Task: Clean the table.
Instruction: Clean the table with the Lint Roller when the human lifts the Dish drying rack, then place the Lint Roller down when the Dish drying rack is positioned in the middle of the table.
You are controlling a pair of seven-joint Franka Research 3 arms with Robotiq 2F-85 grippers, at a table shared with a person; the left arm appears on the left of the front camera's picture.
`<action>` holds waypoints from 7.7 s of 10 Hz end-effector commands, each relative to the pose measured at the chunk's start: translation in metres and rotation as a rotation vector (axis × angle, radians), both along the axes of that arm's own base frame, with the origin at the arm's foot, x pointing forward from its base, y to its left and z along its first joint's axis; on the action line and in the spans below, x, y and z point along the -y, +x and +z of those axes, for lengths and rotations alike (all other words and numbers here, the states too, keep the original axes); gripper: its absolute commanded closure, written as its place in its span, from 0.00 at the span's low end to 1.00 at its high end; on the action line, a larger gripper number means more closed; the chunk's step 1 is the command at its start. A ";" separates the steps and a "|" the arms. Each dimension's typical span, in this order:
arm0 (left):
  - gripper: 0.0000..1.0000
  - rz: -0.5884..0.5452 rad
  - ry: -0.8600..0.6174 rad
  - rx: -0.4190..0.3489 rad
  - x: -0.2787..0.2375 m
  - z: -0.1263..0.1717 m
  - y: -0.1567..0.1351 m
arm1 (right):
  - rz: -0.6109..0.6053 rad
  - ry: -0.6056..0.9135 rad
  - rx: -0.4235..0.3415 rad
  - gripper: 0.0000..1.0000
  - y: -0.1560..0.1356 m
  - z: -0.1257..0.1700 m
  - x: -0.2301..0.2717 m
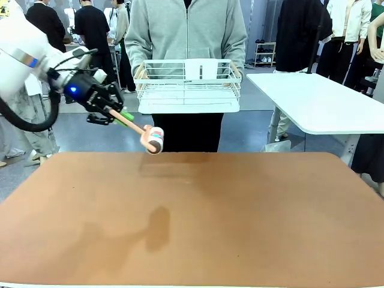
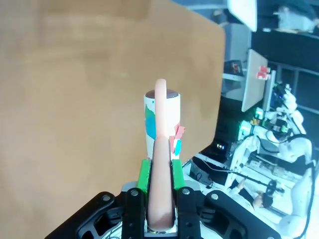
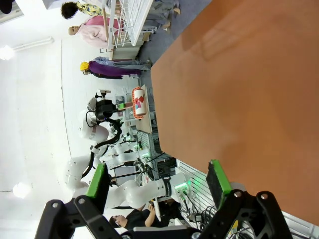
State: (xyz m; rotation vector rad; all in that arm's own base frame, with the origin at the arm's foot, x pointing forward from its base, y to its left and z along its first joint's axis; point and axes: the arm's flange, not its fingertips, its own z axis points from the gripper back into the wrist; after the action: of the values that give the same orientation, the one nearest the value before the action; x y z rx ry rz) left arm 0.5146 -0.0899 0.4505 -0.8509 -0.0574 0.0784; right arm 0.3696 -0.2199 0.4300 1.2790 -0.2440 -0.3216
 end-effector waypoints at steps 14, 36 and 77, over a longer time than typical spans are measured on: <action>0.79 0.062 0.434 -0.026 -0.109 0.023 -0.036 | 0.001 0.008 0.010 0.00 -0.001 0.004 0.000; 0.79 0.116 0.670 -0.055 -0.079 0.034 -0.025 | 0.001 0.008 0.010 0.00 -0.001 0.004 0.000; 0.79 1.177 0.289 -0.231 -0.053 0.005 0.032 | 0.001 0.008 0.010 0.00 -0.001 0.004 0.000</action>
State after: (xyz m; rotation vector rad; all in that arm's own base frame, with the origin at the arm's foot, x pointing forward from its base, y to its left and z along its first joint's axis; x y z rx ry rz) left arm 0.5467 -0.0282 0.4598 -0.5067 -0.2933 1.1682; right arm 0.3697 -0.2197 0.4299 1.2790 -0.2432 -0.3214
